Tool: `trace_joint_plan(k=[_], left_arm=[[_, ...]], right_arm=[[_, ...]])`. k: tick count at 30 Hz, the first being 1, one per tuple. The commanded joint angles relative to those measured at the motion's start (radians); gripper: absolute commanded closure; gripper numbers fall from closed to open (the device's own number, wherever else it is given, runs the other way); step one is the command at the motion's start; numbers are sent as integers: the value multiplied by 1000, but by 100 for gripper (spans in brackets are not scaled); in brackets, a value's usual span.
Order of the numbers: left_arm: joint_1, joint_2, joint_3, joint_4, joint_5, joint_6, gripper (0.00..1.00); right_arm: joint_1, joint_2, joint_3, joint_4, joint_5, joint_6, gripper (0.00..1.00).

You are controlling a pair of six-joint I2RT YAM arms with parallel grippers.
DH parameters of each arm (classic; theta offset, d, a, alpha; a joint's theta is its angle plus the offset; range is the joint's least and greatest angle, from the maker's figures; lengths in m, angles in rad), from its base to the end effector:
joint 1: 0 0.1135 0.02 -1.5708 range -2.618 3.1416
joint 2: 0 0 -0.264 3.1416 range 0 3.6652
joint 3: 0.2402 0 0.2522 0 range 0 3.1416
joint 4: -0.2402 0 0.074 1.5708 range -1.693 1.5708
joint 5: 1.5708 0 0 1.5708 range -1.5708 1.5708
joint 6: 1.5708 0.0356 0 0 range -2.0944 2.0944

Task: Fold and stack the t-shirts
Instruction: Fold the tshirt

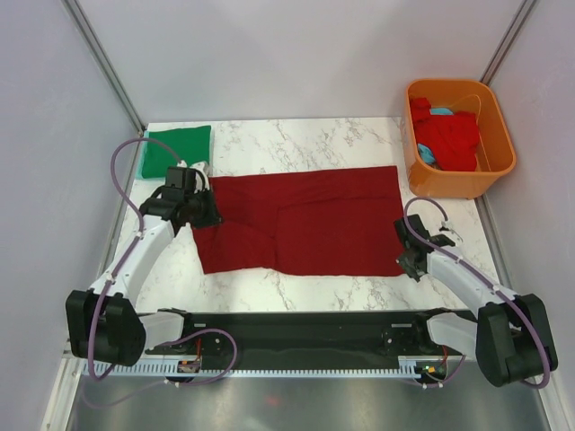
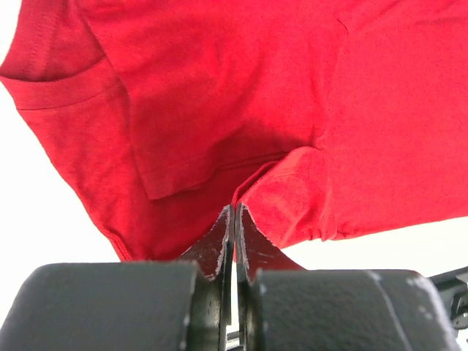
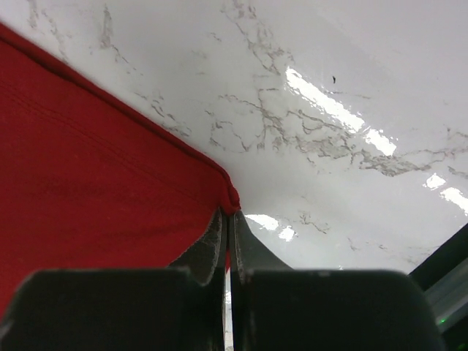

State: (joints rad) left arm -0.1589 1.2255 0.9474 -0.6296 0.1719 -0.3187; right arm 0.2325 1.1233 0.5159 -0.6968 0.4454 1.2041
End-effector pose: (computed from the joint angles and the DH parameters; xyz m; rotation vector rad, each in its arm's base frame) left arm 0.2457 -0.0455 0.2664 -0.1259 2.5037 -0.4138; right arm 0.1681 0.0240 0.1586 1.3052 2.3000 -0.2174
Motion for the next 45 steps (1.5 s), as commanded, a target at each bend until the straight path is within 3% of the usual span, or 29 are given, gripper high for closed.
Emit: trace_joint_plan(k=[1, 16, 24, 32, 40, 45], left_arm=[[7, -14, 54, -2, -45, -36, 98], [186, 189, 319, 34, 73, -2, 98], [210, 308, 386, 83, 87, 3, 98], [211, 402, 439, 117, 100, 9, 98], [211, 445, 449, 117, -17, 26, 98], [211, 480, 471, 140, 6, 29, 98]], right_arm=[[-4, 42, 88, -12, 18, -78, 100], [-9, 341, 476, 49, 144, -339, 100], [-18, 506, 617, 83, 180, -426, 100], [-38, 608, 700, 91, 211, -448, 100], [-38, 673, 748, 102, 208, -448, 100], [-39, 685, 762, 118, 217, -463, 100]])
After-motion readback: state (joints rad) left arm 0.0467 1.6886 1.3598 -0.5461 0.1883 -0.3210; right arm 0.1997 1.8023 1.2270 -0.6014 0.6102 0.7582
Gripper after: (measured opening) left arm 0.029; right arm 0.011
